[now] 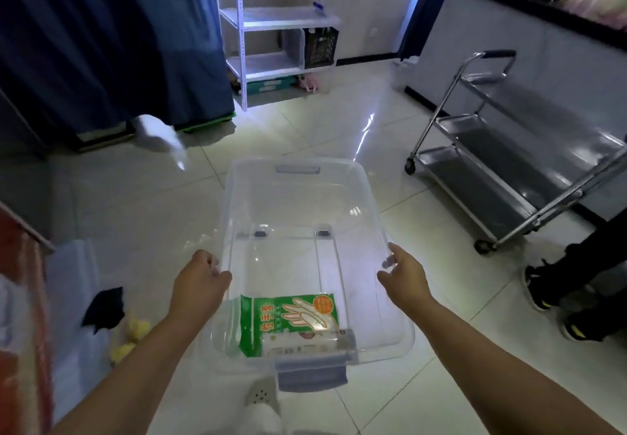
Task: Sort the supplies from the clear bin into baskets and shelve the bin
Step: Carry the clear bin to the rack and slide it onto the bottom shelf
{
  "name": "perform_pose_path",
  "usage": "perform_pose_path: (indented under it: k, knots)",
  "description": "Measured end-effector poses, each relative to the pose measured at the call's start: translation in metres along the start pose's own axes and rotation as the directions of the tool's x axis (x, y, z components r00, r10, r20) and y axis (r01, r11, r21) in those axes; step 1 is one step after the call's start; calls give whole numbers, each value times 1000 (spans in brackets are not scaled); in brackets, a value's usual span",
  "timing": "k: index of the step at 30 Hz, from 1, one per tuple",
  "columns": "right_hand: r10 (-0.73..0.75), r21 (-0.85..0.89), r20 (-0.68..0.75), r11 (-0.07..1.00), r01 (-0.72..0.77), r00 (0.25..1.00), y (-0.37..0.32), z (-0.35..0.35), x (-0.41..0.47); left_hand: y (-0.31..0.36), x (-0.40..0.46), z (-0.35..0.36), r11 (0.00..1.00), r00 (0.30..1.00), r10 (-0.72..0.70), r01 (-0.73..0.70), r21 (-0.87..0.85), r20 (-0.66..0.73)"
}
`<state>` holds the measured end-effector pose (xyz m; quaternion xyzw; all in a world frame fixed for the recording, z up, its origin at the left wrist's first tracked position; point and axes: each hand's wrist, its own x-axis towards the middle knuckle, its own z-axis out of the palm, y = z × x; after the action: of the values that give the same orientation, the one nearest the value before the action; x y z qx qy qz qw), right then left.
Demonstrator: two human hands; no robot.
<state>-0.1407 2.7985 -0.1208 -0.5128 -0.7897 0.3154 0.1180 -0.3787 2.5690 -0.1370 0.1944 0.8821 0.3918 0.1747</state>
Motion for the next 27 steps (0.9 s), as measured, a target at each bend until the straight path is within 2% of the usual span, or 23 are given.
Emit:
perform_pose_path:
  k: [7, 12, 19, 27]
  knots:
    - [151, 117, -48, 983, -145, 987, -48, 10, 145, 60, 160, 19, 1000, 999, 30, -30, -4, 29]
    - [198, 156, -28, 969, -192, 980, -65, 28, 257, 89, 274, 53, 1000, 998, 15, -16, 19, 60]
    - [173, 188, 61, 965, -181, 983, -105, 53, 447, 143, 442, 92, 994, 998, -46, 41, 101, 39]
    - [100, 179, 93, 977, -115, 991, -194, 63, 640, 200, 612, 98, 992, 993, -110, 113, 50, -52]
